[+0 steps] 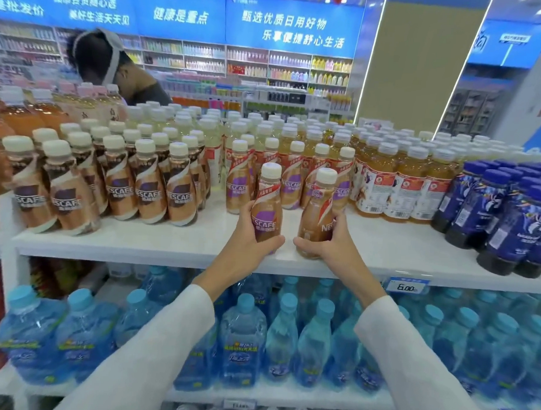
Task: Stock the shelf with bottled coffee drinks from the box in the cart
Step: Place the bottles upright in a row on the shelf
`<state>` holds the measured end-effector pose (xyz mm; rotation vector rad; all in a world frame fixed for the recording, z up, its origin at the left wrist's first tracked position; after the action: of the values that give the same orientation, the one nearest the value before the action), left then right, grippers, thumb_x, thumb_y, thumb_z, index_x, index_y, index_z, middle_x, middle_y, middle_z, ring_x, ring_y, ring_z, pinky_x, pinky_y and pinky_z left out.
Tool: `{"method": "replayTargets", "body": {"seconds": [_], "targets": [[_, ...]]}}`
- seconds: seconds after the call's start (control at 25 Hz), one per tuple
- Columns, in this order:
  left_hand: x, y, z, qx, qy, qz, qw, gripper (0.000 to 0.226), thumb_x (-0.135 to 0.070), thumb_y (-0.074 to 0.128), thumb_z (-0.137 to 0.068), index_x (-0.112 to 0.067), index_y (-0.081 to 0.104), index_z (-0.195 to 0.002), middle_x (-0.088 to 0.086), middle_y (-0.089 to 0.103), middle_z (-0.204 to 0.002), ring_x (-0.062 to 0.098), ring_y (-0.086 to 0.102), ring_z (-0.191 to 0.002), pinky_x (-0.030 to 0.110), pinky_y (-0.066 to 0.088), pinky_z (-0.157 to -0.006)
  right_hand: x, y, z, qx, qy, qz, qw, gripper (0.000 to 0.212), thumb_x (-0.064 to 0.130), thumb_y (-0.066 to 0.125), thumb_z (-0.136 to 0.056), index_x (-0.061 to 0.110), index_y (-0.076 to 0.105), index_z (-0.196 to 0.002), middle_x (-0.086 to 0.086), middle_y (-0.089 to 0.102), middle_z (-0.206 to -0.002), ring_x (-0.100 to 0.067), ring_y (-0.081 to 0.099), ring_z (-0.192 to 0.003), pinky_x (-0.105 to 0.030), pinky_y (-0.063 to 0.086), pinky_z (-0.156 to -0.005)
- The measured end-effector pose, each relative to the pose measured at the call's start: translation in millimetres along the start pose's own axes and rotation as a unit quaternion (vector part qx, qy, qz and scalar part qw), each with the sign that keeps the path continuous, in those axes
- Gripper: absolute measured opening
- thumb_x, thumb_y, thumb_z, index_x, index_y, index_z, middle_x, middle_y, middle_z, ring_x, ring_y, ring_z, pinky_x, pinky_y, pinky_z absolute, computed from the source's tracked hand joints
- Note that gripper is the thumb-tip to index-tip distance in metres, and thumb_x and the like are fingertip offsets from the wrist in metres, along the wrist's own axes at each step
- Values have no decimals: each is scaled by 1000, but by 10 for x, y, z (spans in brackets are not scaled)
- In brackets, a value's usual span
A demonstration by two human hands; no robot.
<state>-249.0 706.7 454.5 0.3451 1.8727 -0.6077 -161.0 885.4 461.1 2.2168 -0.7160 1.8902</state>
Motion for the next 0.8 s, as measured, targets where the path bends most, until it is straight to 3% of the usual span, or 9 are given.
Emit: {"method": "replayTargets", "body": {"seconds": [0.12,0.2,0.36,0.6,0.72,0.8], "targets": [[78,-161,32,-10,-9,-5,1000,85,-25,81,-81,-31,32,-150,-12,56,-137,7,60,-123,35,47,-108,-27,-163,-7,32,10,-26,999,81,0,84,-76,31,41,-137,10,63,-124,-3,64,-111,-16,53,-79],[90,-248,41,-31,-11,-13,999,75,-25,83,-84,-29,43,-147,-15,63,-130,3,63,-117,34,50,-106,-47,-238,-7,32,6,-26,999,70,-7,77,-80,30,51,-133,11,67,-122,-9,64,-116,-16,55,-80],[66,-247,66,-85,-3,-28,996,68,-25,91,-75,-26,59,-136,-15,72,-116,-2,69,-103,23,57,-92,-36,-166,17,22,-17,52,998,62,7,82,-82,26,50,-132,13,64,-124,-3,62,-114,-22,53,-94],[-59,-130,118,-122,-8,-39,992,67,-39,93,-69,-32,58,-126,-26,66,-107,-12,66,-94,3,50,-71,-6,-3,92,8,-33,84,996,74,37,89,-75,31,41,-130,14,56,-127,0,58,-112,-14,52,-82],[-100,-109,160,-127,-5,-47,991,71,-43,91,-70,-30,56,-131,-21,65,-115,-3,65,-100,2,50,-70,-6,-32,138,13,-31,26,999,80,43,89,-71,28,44,-136,10,56,-134,-5,58,-119,-20,53,-91],[-121,-87,166,-132,-2,-55,990,73,-41,91,-71,-28,55,-133,-15,65,-121,5,66,-103,5,51,-68,-9,-44,146,3,-39,15,999,72,33,87,-77,26,49,-137,8,62,-132,-9,61,-119,-27,53,-98]]}}
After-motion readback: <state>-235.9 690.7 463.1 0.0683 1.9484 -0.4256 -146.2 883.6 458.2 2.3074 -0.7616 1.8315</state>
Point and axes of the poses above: each hand's wrist, its own z-axis away from the middle knuckle, its own y-axis out of the palm, x = y × z, the point moved 5 cm from there along -z, towards the middle knuckle
